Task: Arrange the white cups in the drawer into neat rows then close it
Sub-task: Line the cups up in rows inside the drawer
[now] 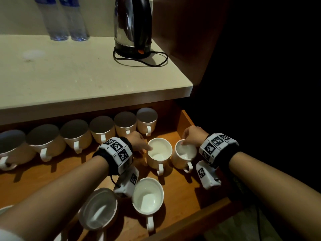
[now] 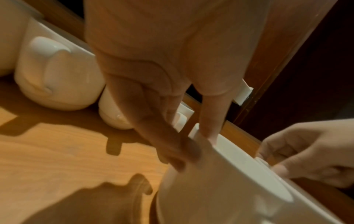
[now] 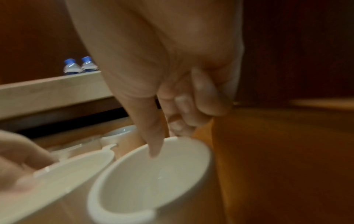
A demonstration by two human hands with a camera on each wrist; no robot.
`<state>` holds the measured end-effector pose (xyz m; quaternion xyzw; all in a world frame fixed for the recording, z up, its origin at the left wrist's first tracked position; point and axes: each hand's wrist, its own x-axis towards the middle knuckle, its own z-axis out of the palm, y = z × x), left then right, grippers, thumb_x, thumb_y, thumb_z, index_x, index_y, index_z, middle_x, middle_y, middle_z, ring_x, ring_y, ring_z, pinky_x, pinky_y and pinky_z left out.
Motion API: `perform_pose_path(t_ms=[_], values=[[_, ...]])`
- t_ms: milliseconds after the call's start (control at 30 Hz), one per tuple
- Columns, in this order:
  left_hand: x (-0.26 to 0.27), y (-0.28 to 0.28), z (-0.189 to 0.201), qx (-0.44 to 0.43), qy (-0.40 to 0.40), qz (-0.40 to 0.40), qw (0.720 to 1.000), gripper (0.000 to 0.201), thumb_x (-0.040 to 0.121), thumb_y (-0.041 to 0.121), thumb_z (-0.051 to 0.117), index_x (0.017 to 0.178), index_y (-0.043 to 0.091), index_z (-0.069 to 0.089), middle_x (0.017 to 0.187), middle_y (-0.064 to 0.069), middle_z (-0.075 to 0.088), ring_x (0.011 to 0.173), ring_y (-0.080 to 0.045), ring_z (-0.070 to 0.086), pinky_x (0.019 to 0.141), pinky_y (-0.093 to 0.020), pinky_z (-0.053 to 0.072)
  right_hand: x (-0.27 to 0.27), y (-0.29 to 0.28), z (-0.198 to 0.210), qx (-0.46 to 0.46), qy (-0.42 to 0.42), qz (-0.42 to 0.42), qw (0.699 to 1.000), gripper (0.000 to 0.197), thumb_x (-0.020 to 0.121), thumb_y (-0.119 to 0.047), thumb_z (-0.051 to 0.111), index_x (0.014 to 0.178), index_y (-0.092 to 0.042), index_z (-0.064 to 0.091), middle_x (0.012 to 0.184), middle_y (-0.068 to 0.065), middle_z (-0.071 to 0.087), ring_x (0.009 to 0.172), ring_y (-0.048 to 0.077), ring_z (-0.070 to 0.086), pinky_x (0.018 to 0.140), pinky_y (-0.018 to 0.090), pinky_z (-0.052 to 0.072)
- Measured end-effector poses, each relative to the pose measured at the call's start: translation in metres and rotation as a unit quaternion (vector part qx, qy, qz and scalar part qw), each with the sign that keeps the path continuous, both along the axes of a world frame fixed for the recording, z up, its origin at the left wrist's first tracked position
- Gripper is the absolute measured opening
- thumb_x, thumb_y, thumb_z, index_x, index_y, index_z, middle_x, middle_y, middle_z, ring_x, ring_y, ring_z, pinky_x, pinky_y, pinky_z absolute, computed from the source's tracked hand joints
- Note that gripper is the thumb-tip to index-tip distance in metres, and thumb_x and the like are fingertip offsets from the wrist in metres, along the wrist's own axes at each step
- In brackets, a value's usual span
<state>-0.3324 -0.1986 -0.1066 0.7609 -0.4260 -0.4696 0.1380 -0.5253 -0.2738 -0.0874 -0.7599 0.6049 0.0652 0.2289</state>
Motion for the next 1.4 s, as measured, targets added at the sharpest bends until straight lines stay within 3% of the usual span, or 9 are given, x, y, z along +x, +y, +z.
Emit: perform_pose_path(t_ms=[100, 200, 300, 467, 633, 800, 1100, 1233, 1400], values=[[-0.002, 0.003, 0.000, 0.041, 0.017, 0.003, 0.999, 0.023, 0.085, 0.028, 0.066, 0.092, 0.007, 0.059, 0.074, -0.008, 0.066, 0.062, -0.017, 0.063, 0.057, -0.025, 0.054, -0.001, 0.004, 0.002, -0.012, 0.091, 0.023, 0.996, 0.033, 0.083, -0.024, 0.070, 0.108, -0.004, 0.063, 0.109, 0.012, 0.067, 0.102, 0.026, 0.064, 0.077, 0.031, 0.049], [-0.006, 0.002, -0.003, 0.031, 0.002, -0.006, 1.000, 0.022, 0.088, 0.031, 0.062, 0.091, 0.010, 0.058, 0.076, -0.005, 0.063, 0.066, -0.016, 0.060, 0.061, -0.025, 0.052, 0.000, 0.009, 0.002, -0.026, 0.154, 0.039, 0.987, 0.031, 0.086, -0.022, 0.066, 0.109, -0.002, 0.061, 0.109, 0.013, 0.066, 0.100, 0.028, 0.064, 0.073, 0.032, 0.048], [-0.007, 0.001, -0.004, -0.009, -0.028, -0.012, 0.999, 0.020, 0.088, 0.032, 0.061, 0.080, 0.014, 0.056, 0.071, 0.000, 0.054, 0.062, -0.011, 0.049, 0.058, -0.021, 0.042, 0.002, 0.014, 0.002, -0.064, 0.185, 0.054, 0.979, 0.022, 0.091, -0.012, 0.056, 0.110, -0.004, 0.060, 0.111, 0.012, 0.064, 0.101, 0.029, 0.063, 0.073, 0.033, 0.047], [-0.005, 0.001, -0.009, -0.014, -0.002, -0.003, 1.000, 0.023, 0.089, 0.033, 0.060, 0.075, 0.015, 0.054, 0.069, -0.001, 0.053, 0.061, -0.012, 0.047, 0.059, -0.022, 0.041, 0.008, 0.015, 0.004, -0.103, 0.214, 0.061, 0.970, 0.024, 0.093, -0.005, 0.049, 0.115, -0.005, 0.058, 0.118, 0.012, 0.060, 0.108, 0.029, 0.059, 0.075, 0.033, 0.043], [-0.004, 0.000, -0.014, -0.053, 0.004, 0.025, 0.998, 0.021, 0.088, 0.035, 0.061, 0.082, 0.015, 0.058, 0.069, 0.000, 0.053, 0.064, -0.011, 0.048, 0.060, -0.022, 0.041, 0.015, 0.011, 0.003, -0.119, 0.216, 0.077, 0.966, 0.022, 0.093, -0.004, 0.050, 0.112, -0.005, 0.059, 0.117, 0.011, 0.061, 0.107, 0.029, 0.060, 0.073, 0.032, 0.043], [-0.001, 0.001, -0.020, -0.080, 0.018, 0.043, 0.996, 0.018, 0.088, 0.034, 0.060, 0.078, 0.020, 0.057, 0.078, 0.000, 0.059, 0.077, -0.014, 0.055, 0.064, -0.023, 0.045, 0.025, 0.000, 0.002, -0.130, 0.196, 0.077, 0.969, 0.023, 0.094, -0.005, 0.048, 0.114, -0.004, 0.059, 0.119, 0.012, 0.061, 0.110, 0.029, 0.060, 0.073, 0.032, 0.043], [0.000, 0.004, -0.021, -0.121, 0.044, 0.051, 0.990, 0.014, 0.090, 0.027, 0.059, 0.095, 0.014, 0.060, 0.085, 0.000, 0.060, 0.072, -0.009, 0.056, 0.061, -0.019, 0.045, 0.040, -0.016, -0.001, -0.144, 0.124, 0.036, 0.981, 0.024, 0.093, -0.006, 0.051, 0.116, -0.004, 0.059, 0.119, 0.013, 0.061, 0.111, 0.031, 0.059, 0.078, 0.036, 0.047], [-0.001, 0.003, -0.019, -0.150, 0.041, 0.052, 0.987, 0.017, 0.091, 0.026, 0.058, 0.099, 0.011, 0.062, 0.088, -0.001, 0.062, 0.072, -0.010, 0.057, 0.060, -0.018, 0.044, 0.032, -0.012, 0.000, -0.152, 0.057, -0.015, 0.987, 0.024, 0.094, -0.019, 0.054, 0.112, -0.004, 0.058, 0.115, 0.013, 0.062, 0.106, 0.030, 0.060, 0.077, 0.036, 0.049], [-0.006, -0.004, -0.018, -0.166, 0.053, 0.049, 0.984, 0.011, 0.091, 0.022, 0.057, 0.084, 0.014, 0.059, 0.075, 0.002, 0.058, 0.072, -0.013, 0.055, 0.059, -0.019, 0.043, 0.014, 0.001, -0.006, -0.077, 0.065, -0.033, 0.994, 0.034, 0.094, -0.033, 0.054, 0.110, -0.004, 0.060, 0.102, 0.012, 0.065, 0.090, 0.026, 0.063, 0.065, 0.030, 0.045]])
